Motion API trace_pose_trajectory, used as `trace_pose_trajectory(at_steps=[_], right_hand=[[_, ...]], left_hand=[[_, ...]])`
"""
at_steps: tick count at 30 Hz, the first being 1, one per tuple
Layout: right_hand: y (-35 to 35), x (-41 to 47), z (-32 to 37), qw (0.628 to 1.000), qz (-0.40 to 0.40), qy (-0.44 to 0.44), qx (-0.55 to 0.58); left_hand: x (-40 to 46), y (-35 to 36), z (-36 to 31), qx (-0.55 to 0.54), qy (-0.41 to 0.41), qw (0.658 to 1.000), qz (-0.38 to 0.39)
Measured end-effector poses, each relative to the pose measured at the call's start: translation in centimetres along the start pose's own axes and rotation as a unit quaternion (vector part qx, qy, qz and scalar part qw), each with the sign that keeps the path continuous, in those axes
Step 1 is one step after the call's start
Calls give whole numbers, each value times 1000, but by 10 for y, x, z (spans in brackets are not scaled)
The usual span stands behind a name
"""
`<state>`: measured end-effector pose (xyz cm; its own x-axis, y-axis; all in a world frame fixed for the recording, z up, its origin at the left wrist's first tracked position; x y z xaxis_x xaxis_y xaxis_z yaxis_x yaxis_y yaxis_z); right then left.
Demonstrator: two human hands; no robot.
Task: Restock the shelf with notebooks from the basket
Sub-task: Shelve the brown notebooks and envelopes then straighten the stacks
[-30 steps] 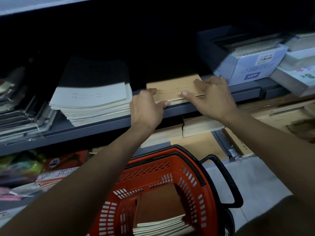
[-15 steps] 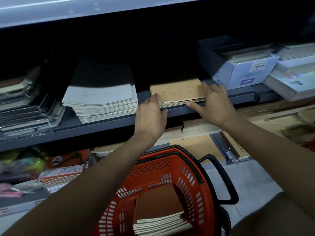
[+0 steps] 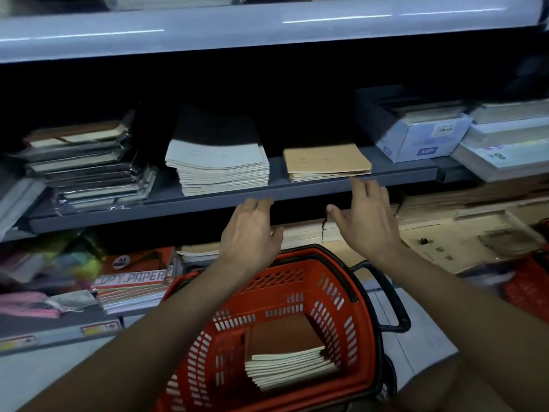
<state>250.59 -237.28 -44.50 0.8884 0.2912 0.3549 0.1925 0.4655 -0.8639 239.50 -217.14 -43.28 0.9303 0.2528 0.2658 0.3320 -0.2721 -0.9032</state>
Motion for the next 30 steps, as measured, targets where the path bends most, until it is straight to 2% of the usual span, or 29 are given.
trace_pose_trajectory(at_steps=[7,13,18,21,25,30], right_hand=[[36,-50,20,997,71,-12,14],[92,-93,18,981,193,31,-8],[150,-118,6,916,384,109,-37],[178,-136,-4,874,456,160,-48],[207,-148,-20,836,493,228,-71],[226,-147,-28,811,510,280,-64]], left_hand=[[-44,12,41,-29,-61,997,28],[-80,56,78,-26,-145,980,138],[-103,119,110,-120,-273,926,231],[-122,165,125,-159,-311,890,292],[-141,204,132,-226,-366,844,321],[-144,230,131,-281,-446,806,268]])
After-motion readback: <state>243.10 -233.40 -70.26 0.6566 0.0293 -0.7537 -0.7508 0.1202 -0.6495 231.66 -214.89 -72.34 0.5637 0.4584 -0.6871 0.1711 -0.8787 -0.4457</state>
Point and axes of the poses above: each hand's wrist, its own x-axis towards the middle knuckle, its own y-axis out of the palm, z = x × y, the point moved 2 cm from there along x, towards the middle knuckle, and after that the axes turned 1 degree about y, right-handed, at the moved point
